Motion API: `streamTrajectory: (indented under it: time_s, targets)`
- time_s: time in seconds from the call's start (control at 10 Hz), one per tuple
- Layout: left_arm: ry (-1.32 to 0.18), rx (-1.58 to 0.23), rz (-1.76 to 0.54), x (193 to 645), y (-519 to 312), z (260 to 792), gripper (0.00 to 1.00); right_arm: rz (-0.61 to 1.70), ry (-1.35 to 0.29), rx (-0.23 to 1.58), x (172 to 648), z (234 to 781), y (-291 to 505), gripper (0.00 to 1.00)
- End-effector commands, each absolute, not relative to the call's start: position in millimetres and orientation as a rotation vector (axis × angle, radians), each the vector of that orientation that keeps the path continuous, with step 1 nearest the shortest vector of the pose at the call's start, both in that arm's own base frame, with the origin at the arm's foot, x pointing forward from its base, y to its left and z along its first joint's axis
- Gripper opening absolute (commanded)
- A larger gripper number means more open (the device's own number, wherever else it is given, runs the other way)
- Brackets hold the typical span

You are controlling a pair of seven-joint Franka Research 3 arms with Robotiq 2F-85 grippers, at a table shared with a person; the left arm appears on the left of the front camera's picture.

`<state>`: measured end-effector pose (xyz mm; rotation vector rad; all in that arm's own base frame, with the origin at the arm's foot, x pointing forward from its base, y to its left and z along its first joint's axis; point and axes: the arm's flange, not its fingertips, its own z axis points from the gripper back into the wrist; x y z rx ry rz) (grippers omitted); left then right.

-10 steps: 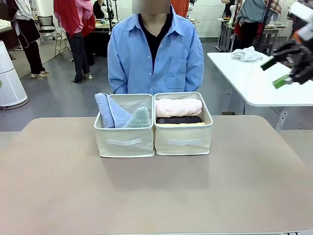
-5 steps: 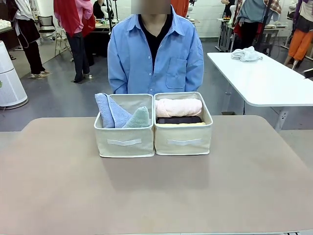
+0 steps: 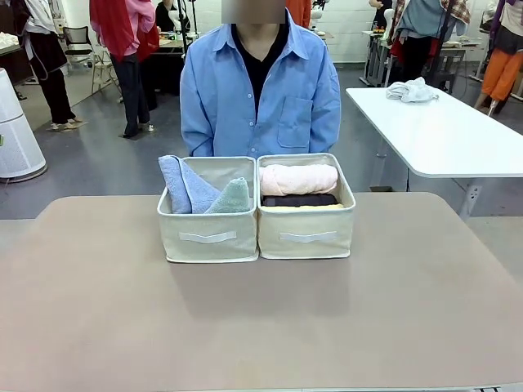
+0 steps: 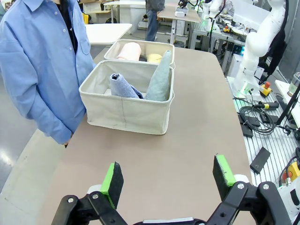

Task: Sort the towels based on their folding style.
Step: Pick up another triangle-folded towel from the table and place it in the left Fabric basket.

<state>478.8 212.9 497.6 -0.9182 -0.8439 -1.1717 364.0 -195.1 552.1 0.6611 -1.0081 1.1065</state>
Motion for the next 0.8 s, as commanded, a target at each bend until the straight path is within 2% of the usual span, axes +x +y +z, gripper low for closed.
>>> streamTrajectory:
  time_s: [0.0,0.7]
  targets:
    - [-0.845,-0.908,-1.17,477.6,212.2,499.2,1.0,1.115,-1.013,0.663,362.2,549.3,-191.6,1.0]
    - [-0.845,-0.908,-1.17,477.6,212.2,499.2,1.0,1.115,-1.013,0.663,362.2,549.3,-191.6,1.0]
